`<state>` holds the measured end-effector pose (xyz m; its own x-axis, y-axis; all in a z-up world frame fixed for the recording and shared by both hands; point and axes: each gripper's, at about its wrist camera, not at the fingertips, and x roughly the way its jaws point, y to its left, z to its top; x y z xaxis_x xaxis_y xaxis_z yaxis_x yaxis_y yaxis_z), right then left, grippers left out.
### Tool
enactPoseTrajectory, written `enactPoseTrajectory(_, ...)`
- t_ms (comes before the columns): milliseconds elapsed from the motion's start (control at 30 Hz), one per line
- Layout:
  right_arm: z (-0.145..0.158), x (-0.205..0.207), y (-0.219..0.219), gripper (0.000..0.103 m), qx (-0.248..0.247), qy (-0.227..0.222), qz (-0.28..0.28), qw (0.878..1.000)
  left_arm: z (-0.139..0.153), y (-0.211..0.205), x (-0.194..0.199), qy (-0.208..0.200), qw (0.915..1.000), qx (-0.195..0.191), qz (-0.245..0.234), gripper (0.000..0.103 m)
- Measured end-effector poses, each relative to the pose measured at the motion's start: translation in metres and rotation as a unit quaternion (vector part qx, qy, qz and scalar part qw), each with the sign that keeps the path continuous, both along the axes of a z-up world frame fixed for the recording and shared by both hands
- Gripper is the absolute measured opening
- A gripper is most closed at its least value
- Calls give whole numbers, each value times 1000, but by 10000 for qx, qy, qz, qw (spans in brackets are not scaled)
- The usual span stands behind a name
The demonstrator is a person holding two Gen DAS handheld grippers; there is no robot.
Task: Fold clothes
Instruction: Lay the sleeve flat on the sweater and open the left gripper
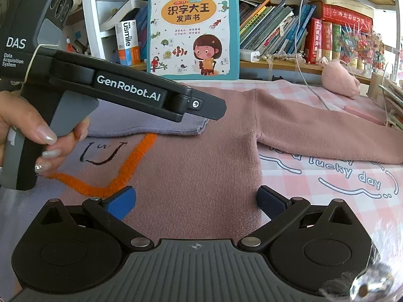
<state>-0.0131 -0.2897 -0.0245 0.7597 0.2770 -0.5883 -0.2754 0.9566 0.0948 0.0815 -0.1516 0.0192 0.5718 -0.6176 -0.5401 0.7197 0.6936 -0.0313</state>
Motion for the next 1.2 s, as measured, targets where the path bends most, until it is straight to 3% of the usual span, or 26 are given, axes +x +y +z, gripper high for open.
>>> enactPoseTrajectory(567,-1,1,0,103,-6,13,8,10000,-1,49,1,19,9957,246,895,87)
enactPoseTrajectory(1200,-2,2,5,103,-214,15,-5,9998,0,90,-14,4,9895,316,1413,87)
